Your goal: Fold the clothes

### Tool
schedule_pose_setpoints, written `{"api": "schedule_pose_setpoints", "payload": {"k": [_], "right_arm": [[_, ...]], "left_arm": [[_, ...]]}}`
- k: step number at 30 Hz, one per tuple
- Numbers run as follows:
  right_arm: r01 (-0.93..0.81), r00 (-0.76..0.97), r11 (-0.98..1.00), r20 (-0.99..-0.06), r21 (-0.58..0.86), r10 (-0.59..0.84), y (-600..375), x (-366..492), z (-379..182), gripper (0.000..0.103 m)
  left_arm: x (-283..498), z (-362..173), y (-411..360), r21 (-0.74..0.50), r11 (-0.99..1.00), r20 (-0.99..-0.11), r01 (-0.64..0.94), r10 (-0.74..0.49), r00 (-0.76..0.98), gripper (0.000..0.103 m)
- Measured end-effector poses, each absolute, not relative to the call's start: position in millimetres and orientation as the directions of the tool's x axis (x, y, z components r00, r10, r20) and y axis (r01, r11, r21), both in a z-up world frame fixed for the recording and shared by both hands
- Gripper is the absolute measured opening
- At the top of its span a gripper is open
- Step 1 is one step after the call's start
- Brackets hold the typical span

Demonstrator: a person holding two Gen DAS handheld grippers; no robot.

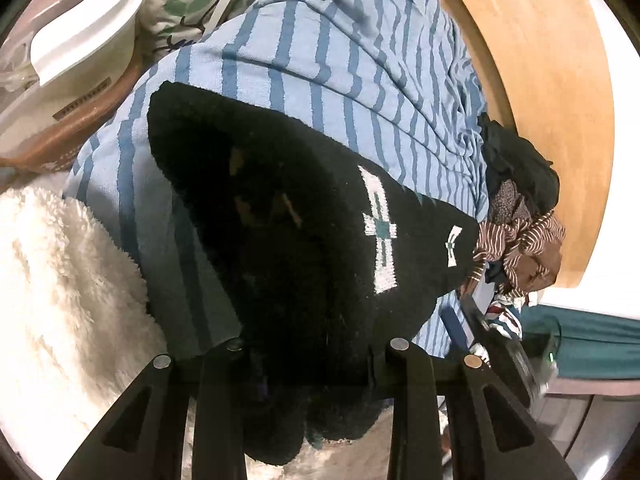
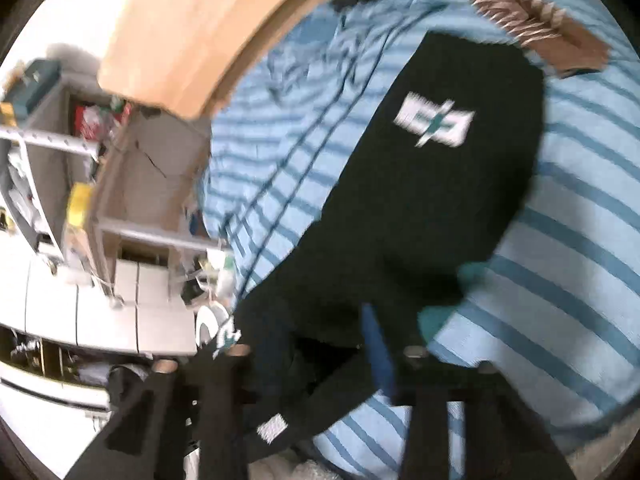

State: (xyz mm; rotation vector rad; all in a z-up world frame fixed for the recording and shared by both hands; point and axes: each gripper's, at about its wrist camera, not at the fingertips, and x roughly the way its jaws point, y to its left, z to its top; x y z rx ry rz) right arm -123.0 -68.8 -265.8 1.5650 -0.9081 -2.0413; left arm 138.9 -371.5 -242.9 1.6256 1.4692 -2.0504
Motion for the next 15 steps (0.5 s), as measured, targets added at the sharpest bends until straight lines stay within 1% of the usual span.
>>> {"api": "schedule_pose_setpoints", "payload": {"k": [1,5,9,10,12,13,14,15], "right_arm": [[-0.04,-0.268,-0.713,-0.695,0.7,-0.668,-75,-124,-270,0.031],[0.059,-0.202,-0.759,-0.737,0.648,-0.645,-91,-101,-282,0.031],[0.037,-0.137,-0.771,-0.761,0.636,-0.634,-94,-92,-311,0.031],[0.026,-0.121,-0.768,-0.76,0.64,-0.638,-93,-92,-321,0.028],[0.006,-0.111,-0.741,-0.736,0.671,-0.667,-86,-93,-331,0.027],[-0.008,-0.109,-0.715,-0.711,0.699,-0.694,-80,-94,-333,0.029],[-0.028,-0.112,-0.693,-0.691,0.721,-0.714,-72,-95,-333,0.034],[-0.054,-0.121,-0.677,-0.678,0.734,-0.725,-63,-95,-331,0.044]], "left_arm": [[138,-241,-370,-0.585,-0.517,-0.809,0.625,0.427,-0.405,0.033],[133,-233,-362,-0.554,-0.547,-0.831,0.627,0.406,-0.379,0.033],[125,-222,-350,-0.55,-0.555,-0.833,0.624,0.412,-0.368,0.033],[121,-218,-346,-0.547,-0.564,-0.836,0.619,0.408,-0.367,0.033],[114,-210,-337,-0.54,-0.581,-0.841,0.609,0.401,-0.363,0.033],[111,-206,-333,-0.536,-0.589,-0.844,0.605,0.397,-0.362,0.033],[107,-202,-329,-0.534,-0.596,-0.845,0.6,0.393,-0.361,0.033],[102,-196,-325,-0.539,-0.598,-0.842,0.593,0.394,-0.368,0.033]]}}
